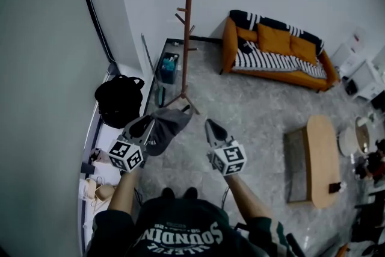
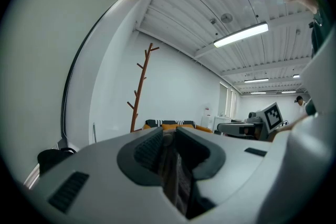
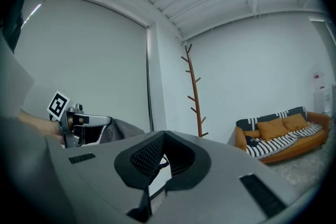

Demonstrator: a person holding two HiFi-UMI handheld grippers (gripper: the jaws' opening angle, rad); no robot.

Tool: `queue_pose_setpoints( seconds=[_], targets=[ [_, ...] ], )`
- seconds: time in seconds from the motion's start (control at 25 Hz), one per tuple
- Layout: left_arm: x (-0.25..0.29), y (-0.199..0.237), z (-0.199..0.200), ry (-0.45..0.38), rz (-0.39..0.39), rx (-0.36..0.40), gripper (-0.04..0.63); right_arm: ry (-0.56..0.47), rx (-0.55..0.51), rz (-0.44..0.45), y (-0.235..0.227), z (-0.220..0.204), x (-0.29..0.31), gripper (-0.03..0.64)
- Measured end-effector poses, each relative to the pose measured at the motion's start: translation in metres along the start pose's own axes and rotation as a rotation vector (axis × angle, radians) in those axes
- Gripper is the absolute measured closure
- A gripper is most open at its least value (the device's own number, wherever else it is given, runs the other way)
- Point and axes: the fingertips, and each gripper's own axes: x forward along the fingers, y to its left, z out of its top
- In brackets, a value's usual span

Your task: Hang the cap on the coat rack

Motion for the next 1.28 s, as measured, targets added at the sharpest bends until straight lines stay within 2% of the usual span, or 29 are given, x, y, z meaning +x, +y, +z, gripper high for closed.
queue_pose_setpoints(
  seconds=[0.4, 0.68, 1.04, 1.28],
  targets=[
    [0.021, -0.005, 0.001, -0.004, 0.028, -0.01, 0.518, 0.041, 0.021, 0.037, -0.018, -0.01, -0.001, 0.62],
    [0.063, 0.012, 0.004, -0.008, 0.018, -0.02, 0.518, 0.039, 0.028, 0.025, -0.05, -0.011, 0.032, 0.62],
    [0.138, 0.069, 0.027, -0.024, 0.009, -0.032, 0.518, 0.055, 0.024, 0.026, -0.098, 0.003, 0.119, 0.62],
    [0.187, 0.125, 0.058, -0.044, 0.007, -0.029, 0.518, 0.058, 0.003, 0.021, -0.119, 0.036, 0.191, 0.62]
  ],
)
